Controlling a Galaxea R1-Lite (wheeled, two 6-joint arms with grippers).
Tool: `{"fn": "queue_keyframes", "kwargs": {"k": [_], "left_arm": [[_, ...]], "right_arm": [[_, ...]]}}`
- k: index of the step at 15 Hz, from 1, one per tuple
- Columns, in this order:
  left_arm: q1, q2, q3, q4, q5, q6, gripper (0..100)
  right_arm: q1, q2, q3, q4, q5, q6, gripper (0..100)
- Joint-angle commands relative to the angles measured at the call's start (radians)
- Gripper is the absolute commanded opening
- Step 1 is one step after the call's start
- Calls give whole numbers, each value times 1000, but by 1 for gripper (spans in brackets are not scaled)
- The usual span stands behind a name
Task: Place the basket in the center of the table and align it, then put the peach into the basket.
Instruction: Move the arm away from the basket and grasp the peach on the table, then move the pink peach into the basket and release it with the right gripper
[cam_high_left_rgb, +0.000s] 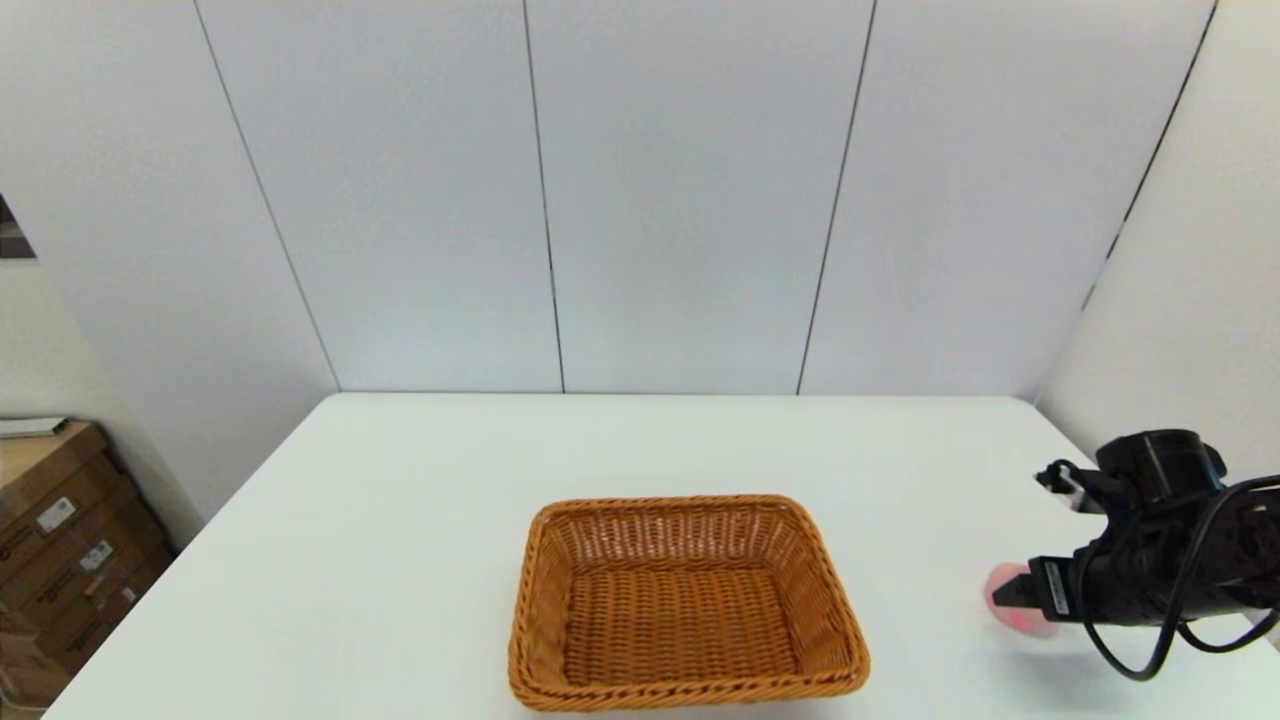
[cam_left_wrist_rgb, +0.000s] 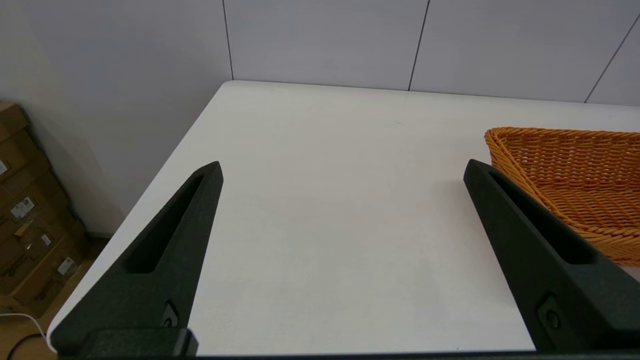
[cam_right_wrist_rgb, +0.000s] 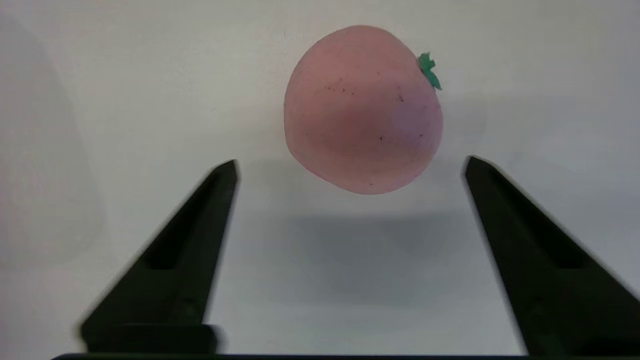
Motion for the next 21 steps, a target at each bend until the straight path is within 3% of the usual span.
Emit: {"fn": "queue_keyframes", "kwargs": {"k": [1, 5, 11, 13, 14, 16, 19, 20, 21], "left_arm": [[0, 0, 0, -2, 1, -1, 100], [0, 0, 0, -2, 1, -1, 100], [0, 0, 0, -2, 2, -1, 100], [0, 0, 0, -2, 1, -1, 100], [0, 0, 0, -2, 1, -1, 100], [0, 0, 0, -2, 2, -1, 100], [0, 0, 0, -2, 1, -1, 100], [0, 0, 0, -2, 1, -1, 100], [0, 0, 0, -2, 1, -2, 100]], "right_arm": [[0, 19, 2, -1, 34, -4, 0], [0, 17, 7, -3, 33, -2, 0], [0, 28, 40, -110, 25, 1, 0], [1, -52, 42, -111, 42, 4, 0], [14, -116, 47, -111, 74, 6, 0], [77, -293, 47, -102, 151, 38, 0], [278, -531, -18, -82, 152, 188, 0], [328, -575, -38, -53, 152, 197, 0], [422, -639, -75, 34, 152, 197, 0]]}}
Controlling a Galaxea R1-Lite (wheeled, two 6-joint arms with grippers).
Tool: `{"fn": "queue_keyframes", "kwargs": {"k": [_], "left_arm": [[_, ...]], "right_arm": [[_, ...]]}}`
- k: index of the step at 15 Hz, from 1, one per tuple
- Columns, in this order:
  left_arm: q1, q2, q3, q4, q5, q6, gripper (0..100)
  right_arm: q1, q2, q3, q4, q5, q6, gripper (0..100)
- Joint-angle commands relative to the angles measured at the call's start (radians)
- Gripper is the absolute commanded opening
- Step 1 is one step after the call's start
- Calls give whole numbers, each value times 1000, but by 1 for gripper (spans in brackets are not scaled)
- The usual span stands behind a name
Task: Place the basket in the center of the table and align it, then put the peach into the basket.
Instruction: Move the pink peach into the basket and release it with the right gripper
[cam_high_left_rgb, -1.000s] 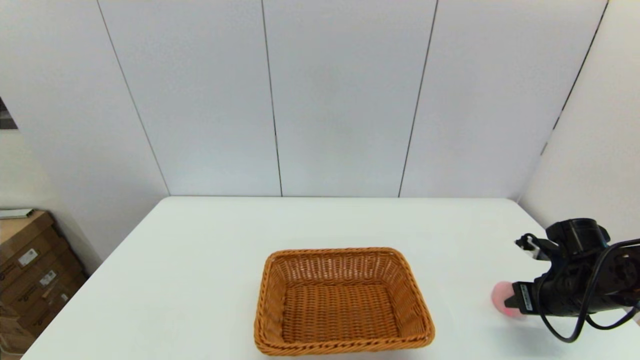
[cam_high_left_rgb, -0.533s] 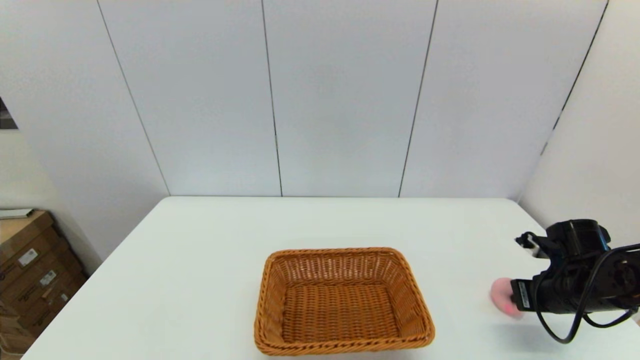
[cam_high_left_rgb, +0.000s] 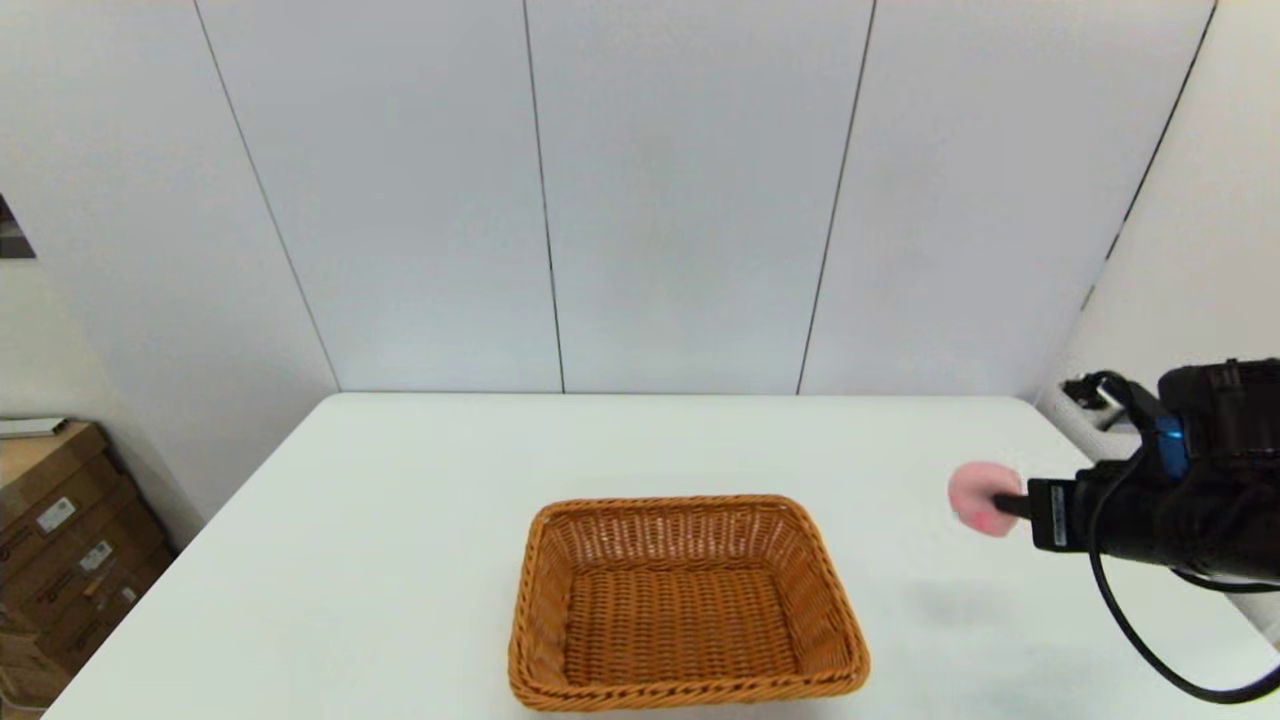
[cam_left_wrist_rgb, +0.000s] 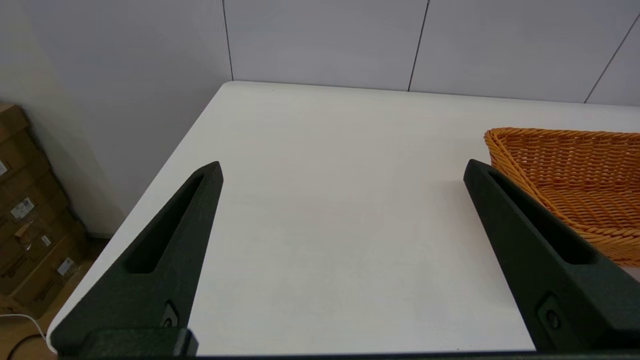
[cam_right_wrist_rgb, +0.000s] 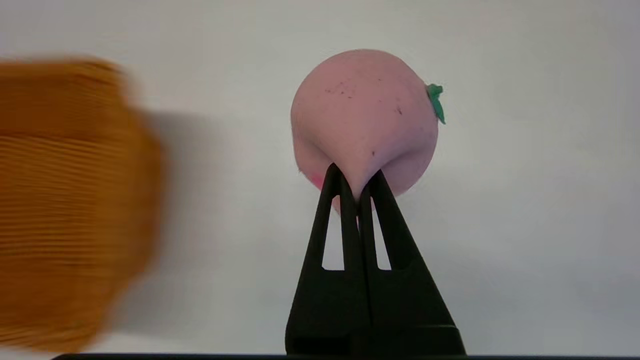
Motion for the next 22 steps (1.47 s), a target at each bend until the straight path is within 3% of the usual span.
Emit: {"fn": "queue_keyframes", "kwargs": {"k": [1, 2, 4, 9, 13, 16, 17, 22], "left_arm": [[0, 0, 0, 0, 2, -2, 100], [0, 0, 0, 0, 0, -2, 100], [0, 0, 0, 0, 0, -2, 100], [0, 0, 0, 0, 0, -2, 100], [0, 0, 0, 0, 0, -2, 100], [0, 0, 0, 0, 2, 0, 100], [0, 0, 0, 0, 0, 0, 100], [0, 0, 0, 0, 0, -2, 100]], "right_arm": [[361, -349, -128, 195, 16, 98, 0], [474, -364, -144, 229, 13, 98, 0], [606, -352, -147, 230, 10, 98, 0], [628, -137, -150, 189, 13, 92, 0], [637, 56, -165, 61, 7, 96, 0], [661, 117, -208, 58, 7, 98, 0], [674, 125, -216, 58, 7, 98, 100], [667, 124, -213, 49, 1, 96, 100]]}}
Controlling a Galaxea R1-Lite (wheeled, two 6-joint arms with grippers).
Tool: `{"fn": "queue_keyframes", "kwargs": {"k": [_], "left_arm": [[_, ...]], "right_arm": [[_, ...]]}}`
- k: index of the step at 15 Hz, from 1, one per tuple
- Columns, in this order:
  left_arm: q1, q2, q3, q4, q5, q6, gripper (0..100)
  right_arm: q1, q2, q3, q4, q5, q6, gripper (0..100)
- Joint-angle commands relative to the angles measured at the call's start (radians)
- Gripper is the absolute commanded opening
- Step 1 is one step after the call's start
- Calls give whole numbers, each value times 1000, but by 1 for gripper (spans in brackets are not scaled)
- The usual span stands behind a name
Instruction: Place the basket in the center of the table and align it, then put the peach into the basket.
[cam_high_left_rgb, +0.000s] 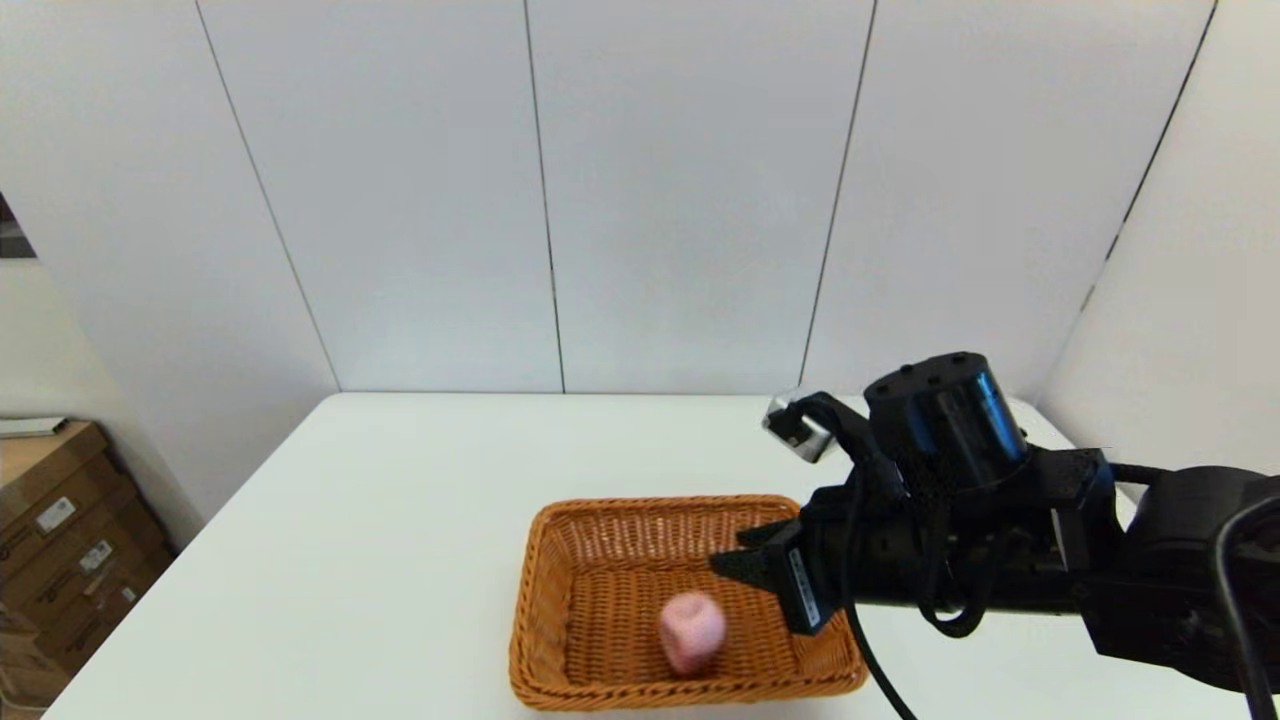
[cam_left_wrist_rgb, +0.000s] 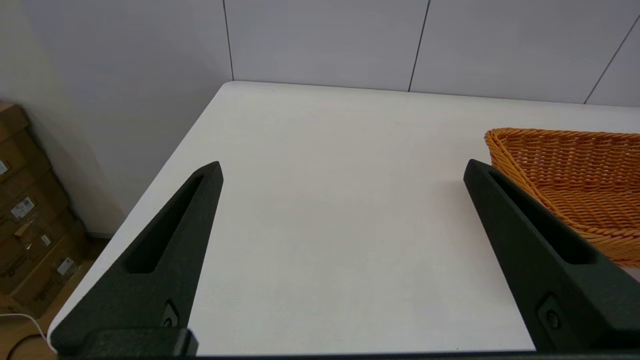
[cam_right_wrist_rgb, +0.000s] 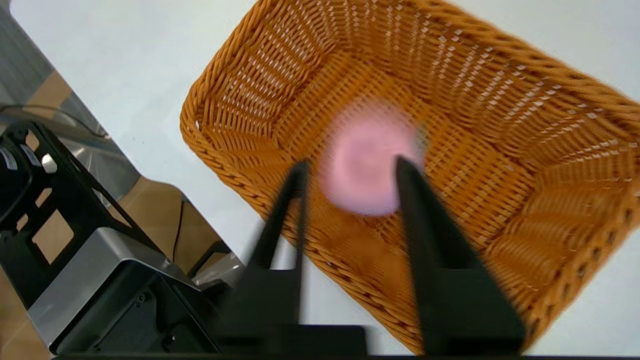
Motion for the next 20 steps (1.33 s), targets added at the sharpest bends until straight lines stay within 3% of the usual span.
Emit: {"fn": "queue_keyframes", "kwargs": {"k": [1, 4, 8, 10, 11, 13, 16, 18, 20], "left_arm": [[0, 0, 0, 0, 1, -1, 100], [0, 0, 0, 0, 0, -1, 100], [0, 0, 0, 0, 1, -1, 100], [0, 0, 0, 0, 1, -1, 100], [0, 0, 0, 0, 1, -4, 100], [0, 0, 0, 0, 1, -4, 100], [0, 0, 0, 0, 1, -4, 100], [0, 0, 0, 0, 1, -4, 100], [0, 0, 0, 0, 1, -4, 100]], "right_arm": [[-51, 1, 20, -36, -6, 0, 100], [-153, -105, 92, -161, -13, -2, 100], [-262, -399, 97, -144, -115, -63, 100], [-278, -525, 101, -72, -183, -124, 100], [-276, -607, 101, 13, -249, -161, 100], [-268, -728, 121, 168, -322, -219, 100], [-285, -942, 175, 324, -379, -314, 100], [-411, -1065, 230, 361, -378, -370, 100], [-508, -1169, 296, 362, -375, -379, 100]]}}
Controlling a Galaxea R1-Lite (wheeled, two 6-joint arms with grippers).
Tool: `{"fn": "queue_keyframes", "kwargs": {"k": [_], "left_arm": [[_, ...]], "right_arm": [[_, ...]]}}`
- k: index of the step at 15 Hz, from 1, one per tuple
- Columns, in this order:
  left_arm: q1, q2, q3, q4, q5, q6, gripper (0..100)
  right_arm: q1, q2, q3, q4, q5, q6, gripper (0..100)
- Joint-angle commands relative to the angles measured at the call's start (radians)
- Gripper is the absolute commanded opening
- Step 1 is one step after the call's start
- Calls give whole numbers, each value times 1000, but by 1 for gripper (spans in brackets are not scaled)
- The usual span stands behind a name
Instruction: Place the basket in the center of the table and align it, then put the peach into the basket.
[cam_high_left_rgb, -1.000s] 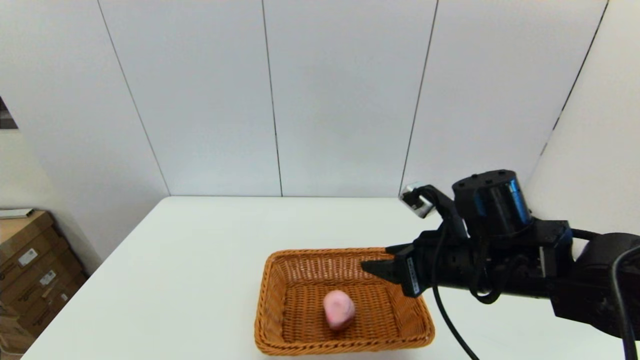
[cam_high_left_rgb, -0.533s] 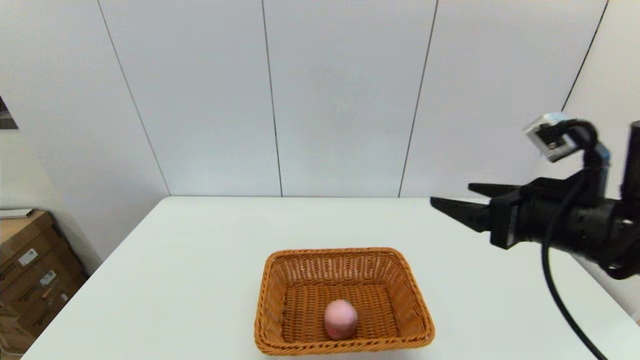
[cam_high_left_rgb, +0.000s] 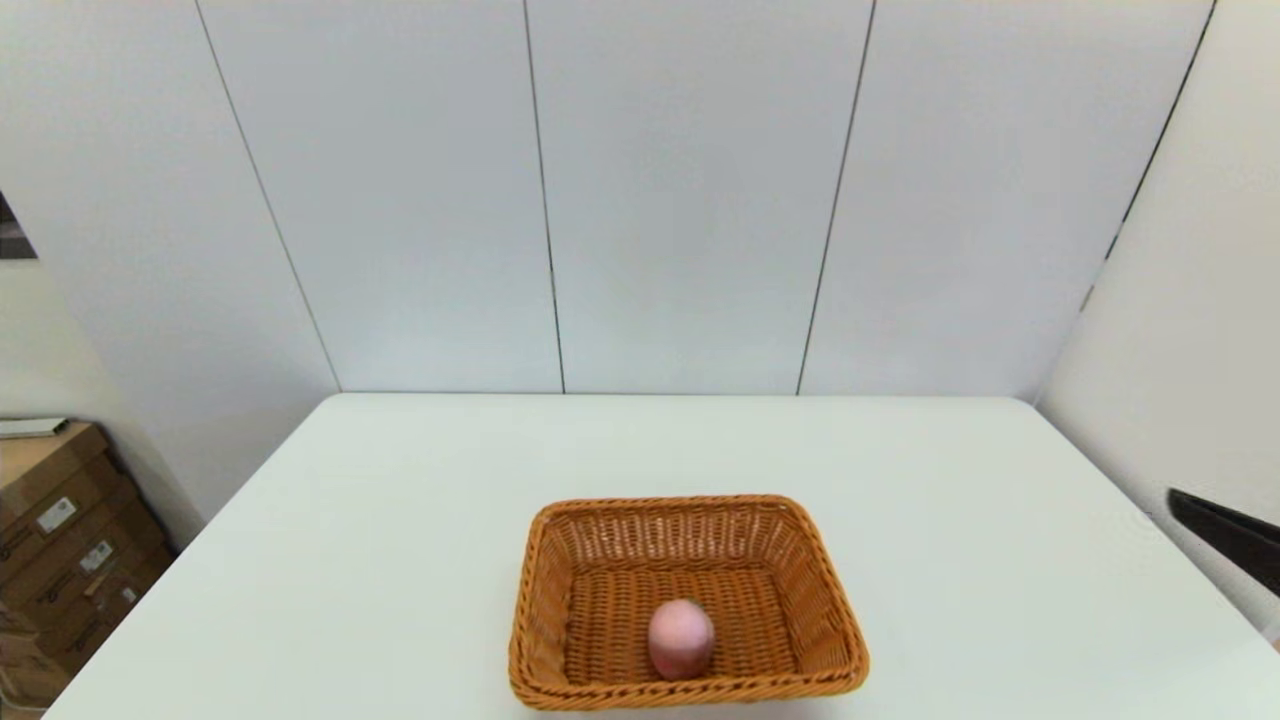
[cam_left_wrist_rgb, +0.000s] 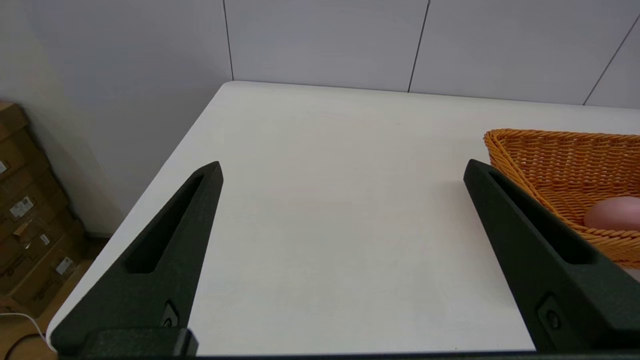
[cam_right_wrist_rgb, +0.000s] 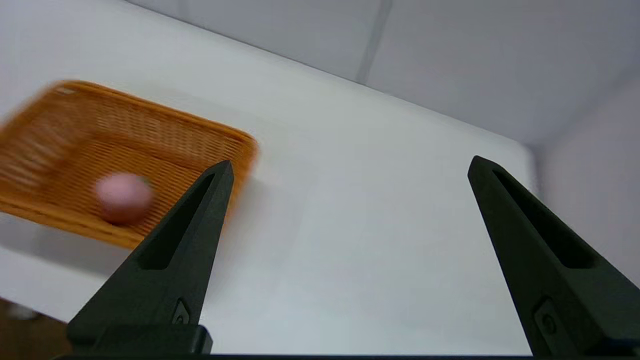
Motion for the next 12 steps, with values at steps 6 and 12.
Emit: {"fn": "queue_keyframes", "kwargs": {"k": [6, 12], "left_arm": [[0, 0, 0, -1, 0, -1, 100], [0, 0, 0, -1, 0, -1, 100]], "right_arm": [[-347, -532, 242, 48, 12, -70, 100], [-350, -822, 438, 34, 119, 10, 100]]}}
